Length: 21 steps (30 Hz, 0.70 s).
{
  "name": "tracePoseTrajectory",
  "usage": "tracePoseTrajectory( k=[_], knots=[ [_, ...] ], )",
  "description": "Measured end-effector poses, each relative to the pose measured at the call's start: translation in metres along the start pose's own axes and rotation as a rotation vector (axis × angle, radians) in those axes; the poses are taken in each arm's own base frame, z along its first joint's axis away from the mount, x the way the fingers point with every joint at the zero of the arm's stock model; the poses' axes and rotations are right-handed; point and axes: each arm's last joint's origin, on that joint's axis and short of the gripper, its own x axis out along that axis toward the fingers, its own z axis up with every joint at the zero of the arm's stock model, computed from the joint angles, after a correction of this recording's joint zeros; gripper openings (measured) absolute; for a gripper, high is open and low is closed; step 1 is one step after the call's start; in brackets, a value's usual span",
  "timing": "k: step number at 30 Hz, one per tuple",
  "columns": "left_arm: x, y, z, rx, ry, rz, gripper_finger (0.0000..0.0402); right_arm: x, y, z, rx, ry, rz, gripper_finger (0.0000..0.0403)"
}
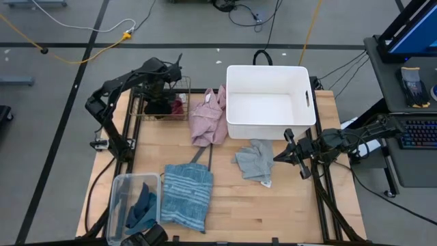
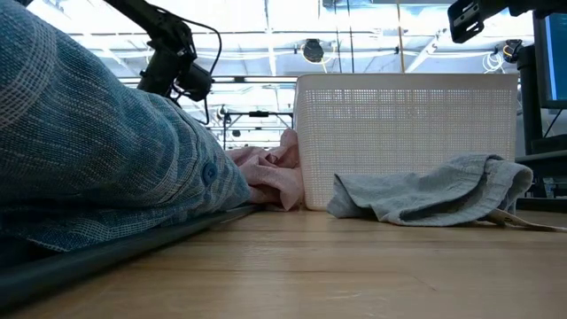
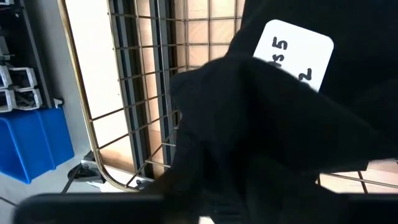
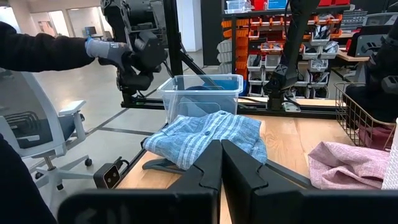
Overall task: Pick & Place Cloths
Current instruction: Put the black underwear into the wire basket, then put the gray underwear into the wire basket
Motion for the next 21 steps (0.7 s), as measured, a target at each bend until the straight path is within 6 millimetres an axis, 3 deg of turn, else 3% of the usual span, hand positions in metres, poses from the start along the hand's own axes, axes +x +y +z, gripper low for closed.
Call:
tracePoseTrajectory(
  k=[10, 16, 21],
  knots=[
    [-0.003, 0.001, -0.003, 0.043, 0.022, -0.046, 0.0216, 0.000, 0.000, 0.001, 0.041, -0.015, 0.002, 0.0000],
    [-0.022, 0.016, -0.020, 0.016, -0.050, -0.107, 0.0242, 0.001, 0.000, 0.002, 0.146, -0.019, 0.008, 0.0000],
    [-0.048, 0.038, -0.043, -0.051, -0.220, -0.184, 0.0245, 0.006, 0.004, 0.000, 0.058, -0.001, 0.046, 0.0000]
  ],
)
